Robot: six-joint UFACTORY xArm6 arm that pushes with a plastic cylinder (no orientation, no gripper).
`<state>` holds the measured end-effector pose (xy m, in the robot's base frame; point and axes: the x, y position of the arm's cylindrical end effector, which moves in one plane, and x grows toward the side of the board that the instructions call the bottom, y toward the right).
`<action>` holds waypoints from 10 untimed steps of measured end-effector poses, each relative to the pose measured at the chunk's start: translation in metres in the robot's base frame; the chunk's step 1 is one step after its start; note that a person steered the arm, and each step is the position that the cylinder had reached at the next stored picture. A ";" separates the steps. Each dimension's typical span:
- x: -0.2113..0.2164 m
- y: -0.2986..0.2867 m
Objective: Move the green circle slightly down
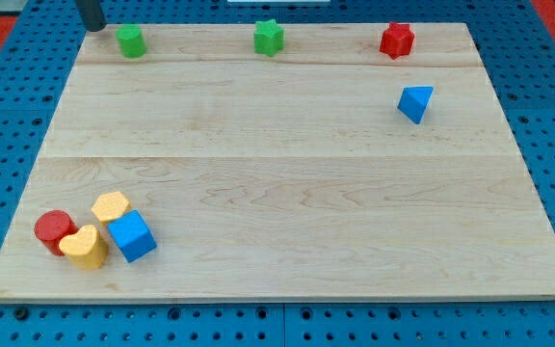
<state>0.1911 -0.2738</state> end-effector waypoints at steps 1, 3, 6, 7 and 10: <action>0.000 0.010; 0.000 0.064; 0.012 0.038; 0.011 0.052; 0.019 0.069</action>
<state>0.2100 -0.2043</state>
